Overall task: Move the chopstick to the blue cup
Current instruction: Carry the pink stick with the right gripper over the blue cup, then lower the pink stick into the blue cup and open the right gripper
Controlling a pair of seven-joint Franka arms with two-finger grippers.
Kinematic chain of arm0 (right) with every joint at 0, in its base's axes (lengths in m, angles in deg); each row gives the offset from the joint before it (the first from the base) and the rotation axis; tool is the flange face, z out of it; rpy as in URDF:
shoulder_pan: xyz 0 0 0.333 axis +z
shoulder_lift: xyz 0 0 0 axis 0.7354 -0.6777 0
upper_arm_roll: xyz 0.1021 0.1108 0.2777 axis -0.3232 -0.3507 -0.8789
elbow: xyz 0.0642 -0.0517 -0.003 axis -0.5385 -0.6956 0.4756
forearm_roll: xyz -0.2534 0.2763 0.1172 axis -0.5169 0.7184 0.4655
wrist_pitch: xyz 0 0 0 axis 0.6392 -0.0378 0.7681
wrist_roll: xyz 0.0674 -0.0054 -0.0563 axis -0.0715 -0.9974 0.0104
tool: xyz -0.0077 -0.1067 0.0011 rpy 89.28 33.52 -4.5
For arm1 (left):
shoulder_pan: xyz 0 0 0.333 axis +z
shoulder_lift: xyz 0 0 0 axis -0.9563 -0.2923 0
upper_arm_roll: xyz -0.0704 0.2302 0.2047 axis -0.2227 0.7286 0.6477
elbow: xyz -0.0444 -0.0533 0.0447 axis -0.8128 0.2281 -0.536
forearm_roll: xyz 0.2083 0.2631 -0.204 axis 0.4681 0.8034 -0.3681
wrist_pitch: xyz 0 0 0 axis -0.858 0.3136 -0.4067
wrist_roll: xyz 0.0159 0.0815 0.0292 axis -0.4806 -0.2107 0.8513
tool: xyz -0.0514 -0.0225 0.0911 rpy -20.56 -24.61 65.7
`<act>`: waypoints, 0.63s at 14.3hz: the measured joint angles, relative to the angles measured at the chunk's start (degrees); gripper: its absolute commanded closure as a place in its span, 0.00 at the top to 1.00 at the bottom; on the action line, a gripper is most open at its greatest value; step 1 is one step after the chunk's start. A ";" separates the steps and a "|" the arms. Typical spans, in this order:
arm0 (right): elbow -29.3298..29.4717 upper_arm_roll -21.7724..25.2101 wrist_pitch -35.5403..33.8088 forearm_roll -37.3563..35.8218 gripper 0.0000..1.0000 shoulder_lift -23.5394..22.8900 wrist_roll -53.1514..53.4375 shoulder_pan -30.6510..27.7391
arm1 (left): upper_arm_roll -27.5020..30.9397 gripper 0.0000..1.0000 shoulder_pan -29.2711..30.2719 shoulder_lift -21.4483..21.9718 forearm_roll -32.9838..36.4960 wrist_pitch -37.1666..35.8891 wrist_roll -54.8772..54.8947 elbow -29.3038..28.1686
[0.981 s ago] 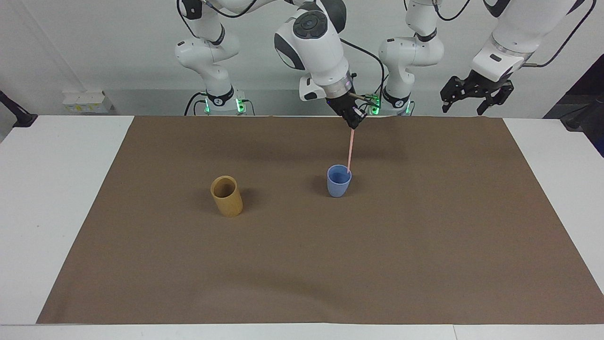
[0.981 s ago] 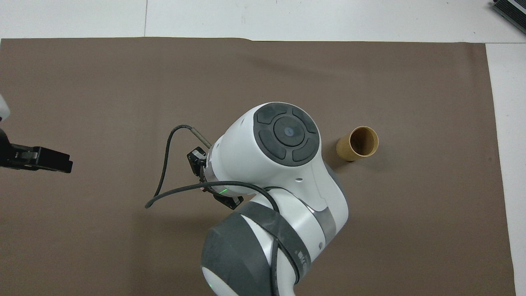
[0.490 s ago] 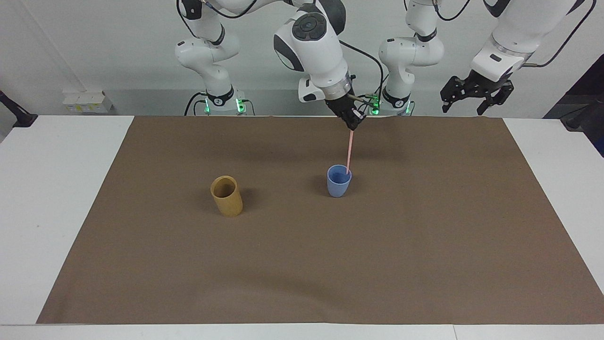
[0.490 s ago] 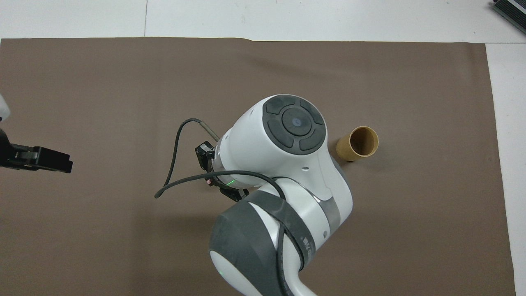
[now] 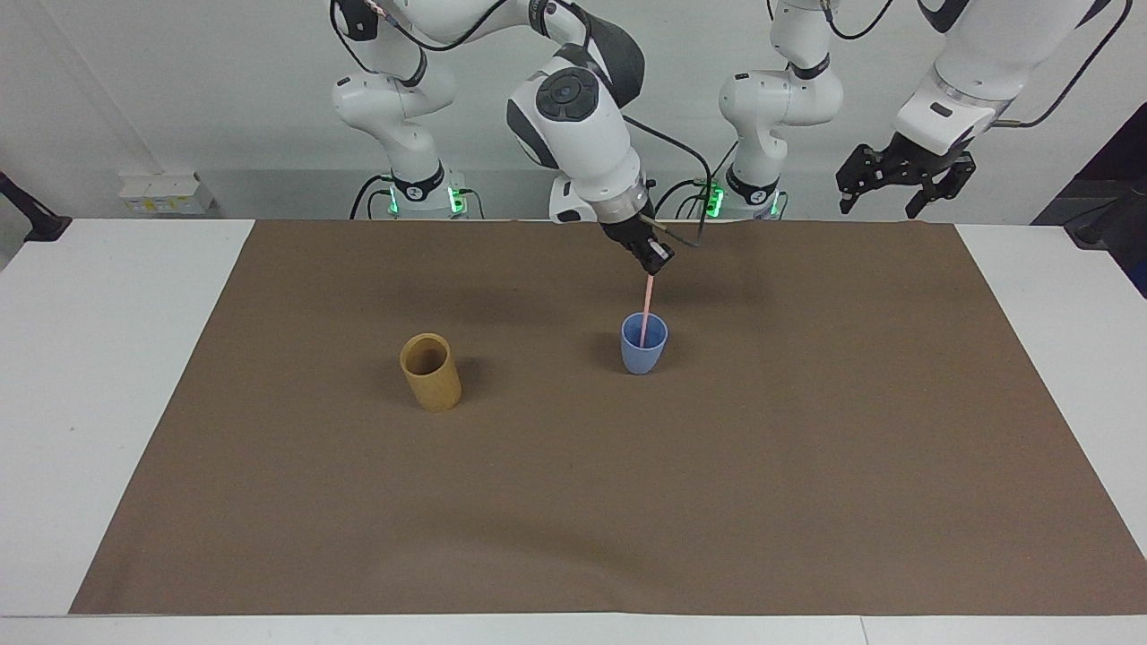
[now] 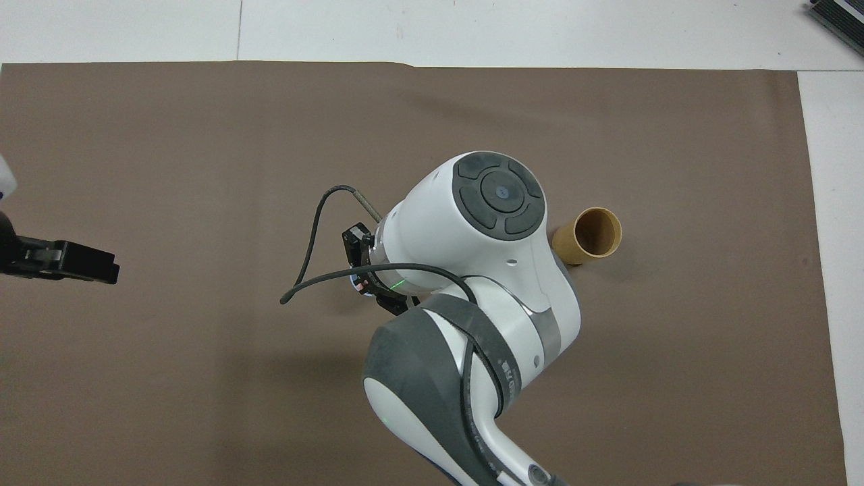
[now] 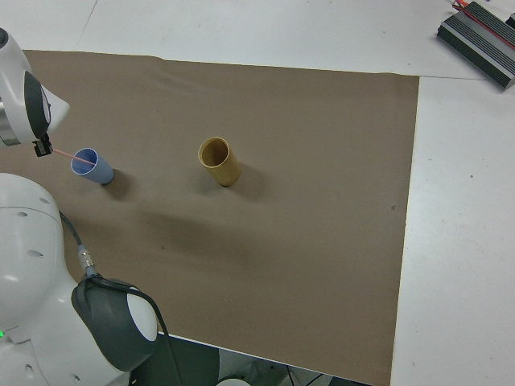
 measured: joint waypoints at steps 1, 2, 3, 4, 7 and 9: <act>0.00 0.00 0.03 0.00 0.42 0.00 0.00 -0.11 | 0.00 1.00 0.00 0.00 0.00 0.00 0.00 0.00; 0.02 -0.01 0.09 0.00 0.45 0.00 0.00 -0.21 | 0.00 1.00 0.00 0.00 0.00 0.00 0.00 0.00; 0.09 -0.01 0.16 0.00 0.51 0.00 -0.01 -0.38 | 0.00 1.00 0.00 0.00 0.00 0.00 0.00 0.00; 0.18 0.00 0.19 0.00 0.59 0.01 -0.01 -0.57 | 0.00 1.00 0.00 0.00 0.00 0.00 0.00 0.00; 0.31 -0.01 0.19 -0.05 0.79 0.03 -0.35 -0.86 | 0.00 1.00 0.00 0.00 0.00 0.00 0.00 0.00; 0.31 -0.09 0.19 -0.46 0.92 0.03 -0.73 -0.85 | 0.00 1.00 0.00 0.00 0.00 0.00 0.00 0.00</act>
